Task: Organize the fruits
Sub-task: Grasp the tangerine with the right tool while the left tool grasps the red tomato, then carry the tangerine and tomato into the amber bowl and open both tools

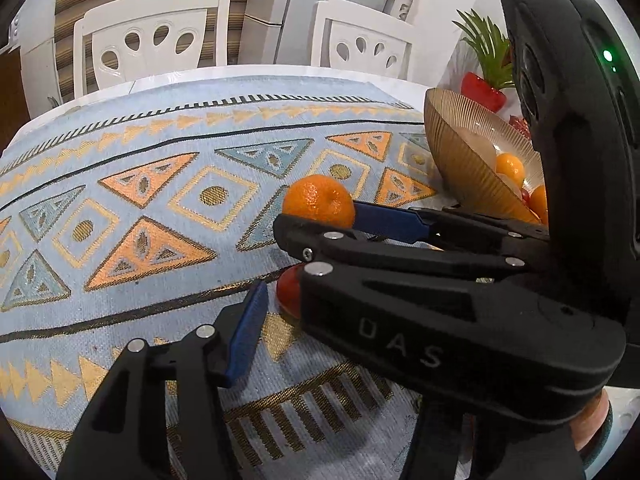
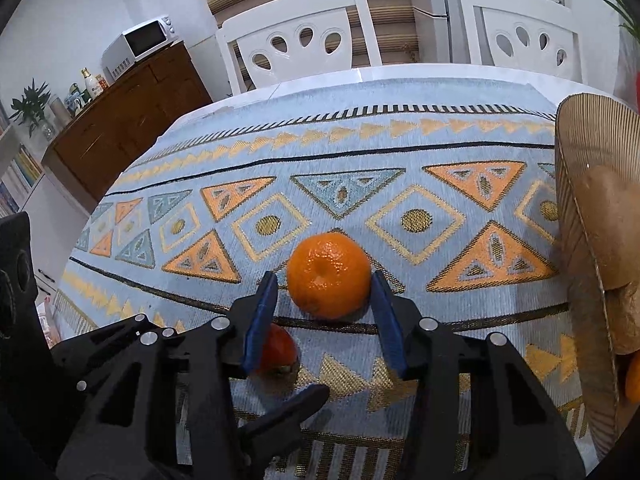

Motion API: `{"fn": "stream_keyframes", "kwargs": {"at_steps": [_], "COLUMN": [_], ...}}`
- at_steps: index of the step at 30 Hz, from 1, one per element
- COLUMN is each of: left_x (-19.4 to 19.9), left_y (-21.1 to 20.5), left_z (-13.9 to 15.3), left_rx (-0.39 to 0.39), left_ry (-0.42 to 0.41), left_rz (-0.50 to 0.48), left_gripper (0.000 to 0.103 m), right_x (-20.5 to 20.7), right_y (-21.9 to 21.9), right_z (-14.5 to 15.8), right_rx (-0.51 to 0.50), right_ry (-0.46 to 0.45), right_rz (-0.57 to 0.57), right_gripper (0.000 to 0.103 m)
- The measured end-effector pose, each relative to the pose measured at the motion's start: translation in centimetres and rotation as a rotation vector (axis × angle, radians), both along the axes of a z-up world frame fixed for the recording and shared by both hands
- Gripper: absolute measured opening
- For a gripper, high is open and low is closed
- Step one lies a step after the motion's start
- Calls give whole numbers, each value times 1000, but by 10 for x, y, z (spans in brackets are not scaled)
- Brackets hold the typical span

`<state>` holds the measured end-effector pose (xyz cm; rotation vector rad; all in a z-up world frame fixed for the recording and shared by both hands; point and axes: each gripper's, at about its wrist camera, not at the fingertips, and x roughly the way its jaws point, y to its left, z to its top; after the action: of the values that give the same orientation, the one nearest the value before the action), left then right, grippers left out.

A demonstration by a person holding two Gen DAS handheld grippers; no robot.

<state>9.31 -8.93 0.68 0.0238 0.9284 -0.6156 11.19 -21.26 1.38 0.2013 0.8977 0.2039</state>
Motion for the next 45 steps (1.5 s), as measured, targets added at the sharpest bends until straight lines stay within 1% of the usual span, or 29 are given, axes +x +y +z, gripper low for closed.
{"fn": "stream_keyframes", "kwargs": {"at_steps": [3,5,6,7,8,9,15,20,22,24,26,31,33,36,37,40,43,45], "left_x": [1,1,1,1,1,1,-2,-13,-19,-26,-32,-50,-55,-58,-58,-55,-45,-40], "left_y": [-1,-1,-2,-2,-2,-2,-2,-2,-2,0,0,-11,-25,-50,-59,-90,-127,-148], "left_z": [0,0,0,0,-1,-1,1,9,16,27,40,92,115,138,144,157,162,160], "left_rx": [0,5,7,7,7,3,-9,-1,6,-11,-26,-62,-88,-124,-134,-166,-197,-206], "left_ry": [1,-3,-4,-4,-3,2,-5,-66,-95,-100,-115,-204,-236,-258,-261,-258,-236,-217], "left_rz": [1,1,2,0,0,-4,-13,1,7,12,17,-5,-28,-64,-76,-115,-150,-166], "left_gripper": [53,53,50,41,35,32,30,30,29,29,29,29,29,29,29,29,29,29], "right_x": [0,0,0,-1,-1,-1,-4,-20,-28,-38,-51,-83,-94,-107,-109,-116,-121,-123], "right_y": [0,0,0,0,0,0,-3,-12,-15,-26,-39,-83,-108,-153,-161,-206,-236,-253], "right_z": [0,0,0,0,0,1,4,19,26,37,50,84,99,117,119,125,122,116], "right_rx": [0,1,2,1,1,1,15,37,24,46,66,80,57,19,16,2,7,13], "right_ry": [0,1,2,1,0,-3,-25,-107,-127,-150,-179,-234,-251,-258,-258,-241,-218,-200], "right_rz": [0,-2,-1,-1,-2,-2,0,-24,-56,-86,-112,-176,-217,-295,-310,-387,-434,-458], "right_gripper": [48,44,44,44,43,43,43,43,43,42,42,42,42,42,42,42,42,42]}}
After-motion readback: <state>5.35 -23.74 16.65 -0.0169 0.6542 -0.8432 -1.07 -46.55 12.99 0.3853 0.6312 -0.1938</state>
